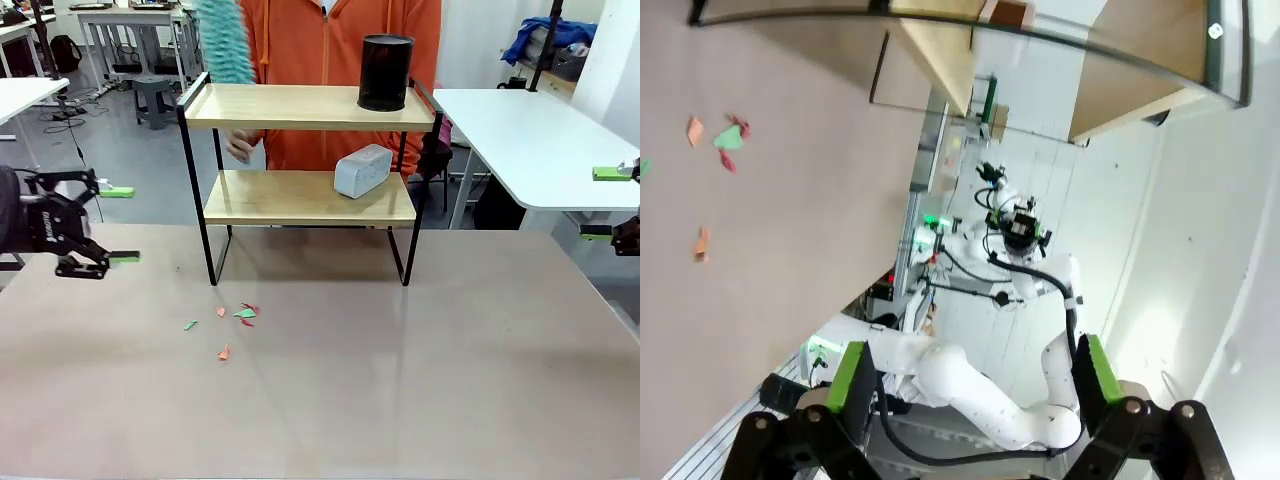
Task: Clean the shelf.
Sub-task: Hand the Duster back to the human.
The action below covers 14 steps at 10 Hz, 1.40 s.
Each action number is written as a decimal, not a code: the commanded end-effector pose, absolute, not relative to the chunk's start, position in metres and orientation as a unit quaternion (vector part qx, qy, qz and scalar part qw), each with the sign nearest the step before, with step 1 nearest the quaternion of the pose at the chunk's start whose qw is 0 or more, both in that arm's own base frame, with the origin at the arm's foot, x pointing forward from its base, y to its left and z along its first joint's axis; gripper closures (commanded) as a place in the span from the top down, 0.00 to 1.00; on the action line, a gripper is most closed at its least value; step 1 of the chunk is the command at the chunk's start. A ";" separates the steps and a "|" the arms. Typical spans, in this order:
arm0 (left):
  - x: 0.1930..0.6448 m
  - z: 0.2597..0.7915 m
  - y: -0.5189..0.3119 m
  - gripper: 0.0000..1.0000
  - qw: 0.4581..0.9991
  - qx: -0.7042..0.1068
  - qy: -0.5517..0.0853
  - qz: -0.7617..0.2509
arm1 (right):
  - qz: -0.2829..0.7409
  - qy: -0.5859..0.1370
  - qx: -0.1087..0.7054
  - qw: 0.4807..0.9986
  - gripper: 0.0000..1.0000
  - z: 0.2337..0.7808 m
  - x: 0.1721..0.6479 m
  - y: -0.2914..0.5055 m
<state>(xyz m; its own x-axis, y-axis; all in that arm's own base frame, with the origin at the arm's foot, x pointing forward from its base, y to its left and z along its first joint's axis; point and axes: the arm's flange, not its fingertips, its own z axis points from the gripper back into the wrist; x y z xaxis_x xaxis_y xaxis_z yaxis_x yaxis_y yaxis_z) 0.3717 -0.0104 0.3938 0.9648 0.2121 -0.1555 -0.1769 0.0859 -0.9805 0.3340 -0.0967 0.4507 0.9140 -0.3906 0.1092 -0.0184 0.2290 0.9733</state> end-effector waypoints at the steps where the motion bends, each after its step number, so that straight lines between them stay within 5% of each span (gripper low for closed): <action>1: 0.371 0.401 0.002 1.00 0.738 -0.658 -0.029 0.145 | -0.126 -0.161 0.608 0.767 1.00 0.453 0.331 -0.097; 14: 0.371 0.401 0.002 1.00 0.738 -0.658 -0.029 0.145 | -0.126 -0.161 0.608 0.767 1.00 0.453 0.331 -0.097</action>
<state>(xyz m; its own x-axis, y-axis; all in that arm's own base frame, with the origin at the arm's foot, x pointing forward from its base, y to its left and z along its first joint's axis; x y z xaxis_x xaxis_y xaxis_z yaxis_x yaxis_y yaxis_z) 0.3728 0.0026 0.3970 0.9572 0.2508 -0.1448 -0.1714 0.0878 -0.9813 0.3340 -0.0967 0.4507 0.9140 -0.3907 0.1092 -0.0184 0.2290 0.9733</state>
